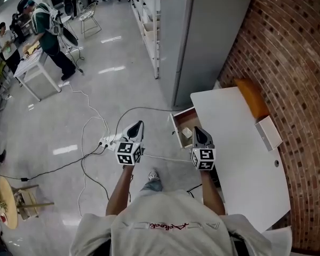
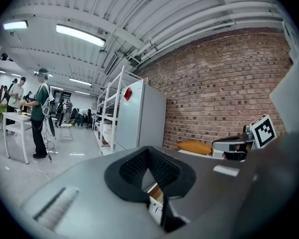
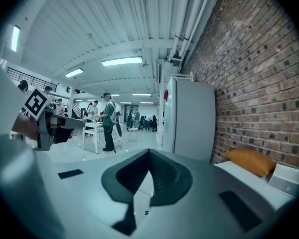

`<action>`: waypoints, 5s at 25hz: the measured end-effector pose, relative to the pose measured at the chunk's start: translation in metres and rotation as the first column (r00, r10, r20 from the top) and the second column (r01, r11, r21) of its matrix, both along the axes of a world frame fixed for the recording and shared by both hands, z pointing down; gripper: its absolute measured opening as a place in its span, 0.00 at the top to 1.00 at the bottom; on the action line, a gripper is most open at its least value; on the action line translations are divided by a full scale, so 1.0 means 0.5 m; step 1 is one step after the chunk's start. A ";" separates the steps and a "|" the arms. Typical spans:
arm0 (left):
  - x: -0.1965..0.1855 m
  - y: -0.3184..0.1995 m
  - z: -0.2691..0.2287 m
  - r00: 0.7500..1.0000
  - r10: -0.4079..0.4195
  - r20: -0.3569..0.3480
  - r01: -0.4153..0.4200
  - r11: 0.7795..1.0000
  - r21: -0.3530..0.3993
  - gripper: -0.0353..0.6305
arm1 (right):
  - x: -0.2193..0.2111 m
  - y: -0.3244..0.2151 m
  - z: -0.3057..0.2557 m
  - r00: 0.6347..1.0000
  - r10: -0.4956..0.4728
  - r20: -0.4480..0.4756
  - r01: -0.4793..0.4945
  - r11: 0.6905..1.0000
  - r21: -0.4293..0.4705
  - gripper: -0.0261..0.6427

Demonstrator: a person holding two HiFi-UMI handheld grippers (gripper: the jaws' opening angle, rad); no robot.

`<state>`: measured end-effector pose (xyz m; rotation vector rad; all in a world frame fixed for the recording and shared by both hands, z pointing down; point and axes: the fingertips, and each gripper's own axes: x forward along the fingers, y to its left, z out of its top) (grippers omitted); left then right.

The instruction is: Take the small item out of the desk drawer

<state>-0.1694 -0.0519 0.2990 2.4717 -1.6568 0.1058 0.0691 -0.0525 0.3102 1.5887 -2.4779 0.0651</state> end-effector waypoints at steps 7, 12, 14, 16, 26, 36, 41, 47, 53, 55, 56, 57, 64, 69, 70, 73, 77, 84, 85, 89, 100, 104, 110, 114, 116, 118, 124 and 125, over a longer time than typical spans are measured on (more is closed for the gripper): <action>-0.042 -0.167 -0.006 1.000 0.018 -0.004 -0.018 1.000 -0.001 0.93 | -0.040 -0.155 -0.015 1.000 0.020 -0.007 -0.020 1.000 0.000 0.94; -0.055 -0.277 -0.003 0.999 0.044 -0.002 -0.044 0.999 0.004 0.93 | -0.060 -0.255 -0.018 0.999 0.035 -0.011 -0.035 0.999 0.007 0.94; -0.059 -0.309 0.002 0.998 0.058 0.000 -0.058 0.998 0.001 0.93 | -0.067 -0.283 -0.015 0.999 0.044 -0.012 -0.044 0.999 0.006 0.94; -0.065 -0.336 0.006 0.998 0.067 -0.002 -0.067 0.998 0.000 0.93 | -0.076 -0.304 -0.009 0.999 0.052 -0.011 -0.052 0.999 0.004 0.94; -0.062 -0.418 0.010 0.995 0.097 -0.017 -0.097 0.995 -0.002 0.93 | -0.105 -0.368 0.012 0.998 0.059 -0.015 -0.059 0.998 -0.005 0.94; 0.004 -0.409 0.033 0.997 0.072 -0.019 -0.073 0.997 -0.034 0.93 | -0.059 -0.368 0.043 1.000 0.021 -0.011 -0.022 0.999 -0.045 0.94; 0.041 -0.377 0.060 0.999 0.041 -0.008 -0.042 0.997 -0.071 0.93 | -0.017 -0.354 0.050 1.000 -0.011 -0.004 0.011 0.997 -0.072 0.94; 0.035 -0.402 0.066 1.000 -0.015 0.008 0.015 0.999 -0.052 0.93 | -0.009 -0.418 0.042 0.999 -0.047 0.021 0.048 0.999 -0.023 0.94; 0.086 -0.336 0.157 1.000 -0.024 -0.005 0.023 0.989 -0.143 0.93 | 0.038 -0.361 0.133 0.998 -0.065 0.011 0.066 0.991 -0.113 0.94; 0.093 -0.331 0.181 1.000 -0.028 -0.015 0.025 0.985 -0.168 0.93 | 0.039 -0.354 0.161 0.998 -0.070 0.011 0.070 0.988 -0.138 0.94; 0.095 -0.327 0.194 0.999 -0.028 -0.017 0.024 0.983 -0.180 0.93 | 0.036 -0.350 0.173 0.997 -0.073 0.009 0.073 0.986 -0.150 0.94; 0.096 -0.322 0.209 1.000 -0.025 -0.016 0.022 0.981 -0.192 0.93 | 0.034 -0.344 0.185 0.997 -0.075 0.009 0.075 0.984 -0.161 0.94; 0.117 -0.298 0.310 0.999 -0.007 -0.033 -0.002 0.964 -0.265 0.93 | 0.038 -0.310 0.276 0.998 -0.065 0.009 0.066 0.970 -0.234 0.94; 0.138 -0.273 0.385 0.999 0.012 -0.048 -0.027 0.949 -0.314 0.93 | 0.048 -0.278 0.341 0.999 -0.043 0.010 0.044 0.957 -0.285 0.94; 0.142 -0.267 0.400 0.998 0.014 -0.054 -0.030 0.945 -0.325 0.93 | 0.049 -0.270 0.356 0.999 -0.040 0.010 0.041 0.954 -0.297 0.94; 0.153 -0.253 0.444 0.998 0.020 -0.065 -0.042 0.936 -0.350 0.93 | 0.050 -0.248 0.402 0.999 -0.034 0.007 0.035 0.943 -0.332 0.94; 0.161 -0.225 0.501 0.997 0.016 -0.081 -0.046 0.924 -0.380 0.93 | 0.050 -0.212 0.459 0.999 -0.035 -0.002 0.032 0.928 -0.371 0.94; 0.166 -0.175 0.599 0.994 -0.010 -0.112 -0.042 0.895 -0.445 0.93 | 0.053 -0.161 0.559 0.999 -0.040 -0.018 0.028 0.903 -0.429 0.94; 0.166 -0.169 0.612 0.994 -0.007 -0.110 -0.043 0.893 -0.448 0.93 | 0.053 -0.154 0.573 0.999 -0.039 -0.018 0.027 0.900 -0.436 0.94; 0.176 -0.135 0.672 0.995 0.009 -0.101 -0.057 0.874 -0.483 0.93 | 0.055 -0.116 0.622 0.999 -0.035 -0.014 0.024 0.883 -0.469 0.94; 0.205 -0.112 0.770 0.993 -0.006 -0.121 -0.056 0.862 -0.503 0.93 | 0.074 -0.056 0.725 0.998 -0.053 -0.020 0.034 0.851 -0.523 0.94; 0.208 -0.113 0.794 0.993 -0.008 -0.120 -0.055 0.862 -0.504 0.93 | 0.077 -0.057 0.749 0.998 -0.057 -0.026 0.035 0.846 -0.532 0.94; 0.211 -0.116 0.836 0.993 0.010 -0.119 -0.069 0.860 -0.505 0.93 | 0.071 -0.092 0.773 0.998 -0.056 -0.027 0.034 0.858 -0.513 0.94; 0.210 -0.121 0.865 0.992 0.012 -0.122 -0.073 0.857 -0.511 0.93 | 0.071 -0.119 0.790 0.998 -0.053 -0.038 0.027 0.868 -0.497 0.94; 0.212 -0.125 0.882 0.992 0.019 -0.123 -0.080 0.854 -0.514 0.93 | 0.081 -0.137 0.799 0.999 -0.027 -0.047 0.000 0.873 -0.487 0.94; 0.214 -0.132 0.895 0.992 0.029 -0.123 -0.088 0.853 -0.514 0.93 | 0.094 -0.159 0.810 0.999 0.012 -0.048 -0.033 0.875 -0.483 0.94; 0.222 -0.154 0.911 0.990 0.044 -0.133 -0.106 0.859 -0.501 0.93 | 0.086 -0.213 0.841 0.998 0.014 -0.065 -0.044 0.877 -0.479 0.94; 0.223 -0.157 0.910 0.990 0.044 -0.137 -0.107 0.859 -0.501 0.93 | 0.084 -0.223 0.845 0.997 0.009 -0.072 -0.043 0.877 -0.478 0.94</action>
